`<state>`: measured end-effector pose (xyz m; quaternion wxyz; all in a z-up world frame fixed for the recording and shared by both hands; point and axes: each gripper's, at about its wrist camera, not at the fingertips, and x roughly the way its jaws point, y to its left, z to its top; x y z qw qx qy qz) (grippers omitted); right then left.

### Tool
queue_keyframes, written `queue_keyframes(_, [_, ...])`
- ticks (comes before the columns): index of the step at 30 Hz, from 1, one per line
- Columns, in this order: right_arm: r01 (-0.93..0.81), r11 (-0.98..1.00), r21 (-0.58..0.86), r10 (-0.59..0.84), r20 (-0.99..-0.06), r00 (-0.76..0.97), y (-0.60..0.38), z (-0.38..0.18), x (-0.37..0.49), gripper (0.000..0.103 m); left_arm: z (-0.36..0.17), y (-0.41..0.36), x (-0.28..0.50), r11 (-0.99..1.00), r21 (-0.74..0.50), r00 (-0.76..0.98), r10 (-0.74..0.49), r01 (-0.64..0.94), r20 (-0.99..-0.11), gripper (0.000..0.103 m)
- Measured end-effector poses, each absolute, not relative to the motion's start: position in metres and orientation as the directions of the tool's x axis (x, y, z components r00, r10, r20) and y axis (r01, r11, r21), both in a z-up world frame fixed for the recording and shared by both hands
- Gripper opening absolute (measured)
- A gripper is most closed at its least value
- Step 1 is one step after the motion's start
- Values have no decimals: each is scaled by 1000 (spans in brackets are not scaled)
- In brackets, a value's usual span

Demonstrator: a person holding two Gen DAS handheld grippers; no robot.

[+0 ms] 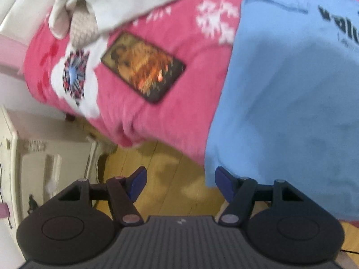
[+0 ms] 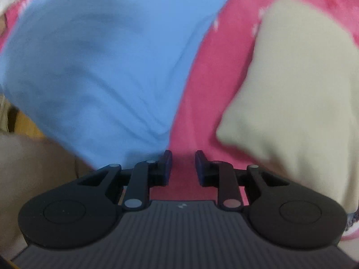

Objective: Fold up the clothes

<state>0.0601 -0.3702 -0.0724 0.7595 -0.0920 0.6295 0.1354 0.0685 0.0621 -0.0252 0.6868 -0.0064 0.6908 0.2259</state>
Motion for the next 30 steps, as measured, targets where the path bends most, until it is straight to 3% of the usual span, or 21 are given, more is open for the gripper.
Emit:
queue_keyframes(4, [-412,907,84,218,-932,290,-330,-55,90,22,-34,53,68,905,322,-76,314,-277,-947,68])
queue_keyframes(8, [-600,796,73,290,-917,273,-281,-74,100,21,-35,40,63,934,302,-69,294,-191,-953,69])
queue_keyframes(12, [-572,819,43,209,-951,227,-312,-97,55,21,-38,33,59,959,275,-46,272,-69,-961,69])
queue_keyframes(18, [-337,933,-127,-104,-991,85,-373,-86,3,23,-49,37,57,956,261,20,261,136,-965,69])
queue_keyframes(21, [-299,950,-91,-41,-985,170,-352,-62,11,22,-46,30,61,930,278,103,260,242,-960,67])
queue_keyframes(24, [-377,926,-19,86,-961,262,-295,-52,36,22,-42,9,69,896,288,206,228,339,-952,67])
queue_keyframes(27, [-438,898,47,196,-933,303,-252,-63,69,22,-50,-20,76,854,290,274,182,433,-944,67])
queue_keyframes(30, [-423,903,75,216,-930,296,-230,-85,93,23,-77,-47,76,828,276,240,176,488,-955,67])
